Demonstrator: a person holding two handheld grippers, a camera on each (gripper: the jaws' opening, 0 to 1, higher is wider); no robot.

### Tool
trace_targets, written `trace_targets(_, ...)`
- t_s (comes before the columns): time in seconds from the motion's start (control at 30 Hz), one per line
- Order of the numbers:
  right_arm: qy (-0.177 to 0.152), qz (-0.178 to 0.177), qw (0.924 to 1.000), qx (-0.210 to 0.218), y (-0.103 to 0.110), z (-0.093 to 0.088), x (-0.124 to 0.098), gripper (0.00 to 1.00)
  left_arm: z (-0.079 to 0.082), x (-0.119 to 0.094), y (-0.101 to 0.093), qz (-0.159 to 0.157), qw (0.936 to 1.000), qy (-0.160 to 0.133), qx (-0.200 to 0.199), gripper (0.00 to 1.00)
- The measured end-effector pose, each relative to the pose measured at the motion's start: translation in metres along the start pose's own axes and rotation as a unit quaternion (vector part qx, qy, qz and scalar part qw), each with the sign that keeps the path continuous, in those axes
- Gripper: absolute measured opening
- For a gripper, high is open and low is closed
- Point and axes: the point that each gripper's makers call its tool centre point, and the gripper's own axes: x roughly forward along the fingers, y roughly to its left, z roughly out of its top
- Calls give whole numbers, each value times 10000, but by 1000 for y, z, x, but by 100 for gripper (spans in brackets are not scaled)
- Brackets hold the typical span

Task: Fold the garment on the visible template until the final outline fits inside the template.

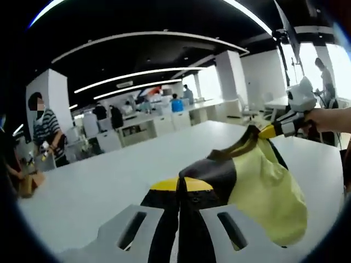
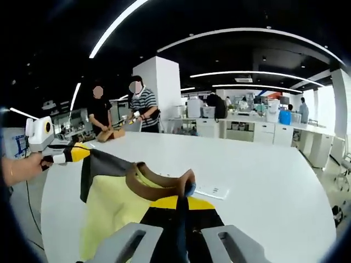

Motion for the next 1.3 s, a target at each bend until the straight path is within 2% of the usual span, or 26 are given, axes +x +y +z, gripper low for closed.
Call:
trace_targets(0.1, 56, -94, 9999, 19, -7, -6, 14, 0, -6, 11, 3, 25, 10000, 49, -13, 0)
trace_targets(0.17, 117, -132, 9998, 88, -11, -11, 23, 0, -12, 23, 4, -15, 9990, 92, -448, 0)
trace_targets(0.2, 135, -154, 9997, 99, -13, -13, 27, 0, -13, 27, 5, -24, 9987, 107, -496, 0)
trace_targets(0.43, 334, -406, 9979, 376, -32, -36, 53, 0, -30, 53, 15, 81, 9982, 255, -529, 0)
trace_targets(0.63, 504, -484, 9966, 442, -38, -51, 70, 0, -56, 72, 20, 189, 9981, 570, -145, 0)
trace_targets(0.8, 718, -497, 9959, 224, -41, -64, 84, 0, -77, 84, 25, 255, 9965, 793, -113, 0)
trace_targets(0.83, 766, -517, 9955, 228, -42, -67, 87, 0, -82, 85, 24, 186, 9953, 916, 241, 0)
trace_targets(0.87, 817, -542, 9948, 259, -42, -69, 88, 0, -86, 86, 24, 199, 9940, 987, 430, 0)
trace_targets(1.0, 943, -663, 9929, 284, -44, -78, 95, 0, -93, 92, 18, 97, 9933, 1032, 508, 0)
trace_targets(1.17, 1010, -637, 9926, 205, -40, -84, 102, 0, -109, 97, 26, 190, 9899, 1244, 650, 0)
trace_targets(1.23, 1018, -648, 9924, 236, -39, -85, 104, 0, -116, 98, 28, 232, 9903, 1327, 355, 0)
trace_targets(1.3, 1038, -678, 9919, 284, -39, -87, 106, 0, -118, 98, 30, 232, 9908, 1307, 262, 0)
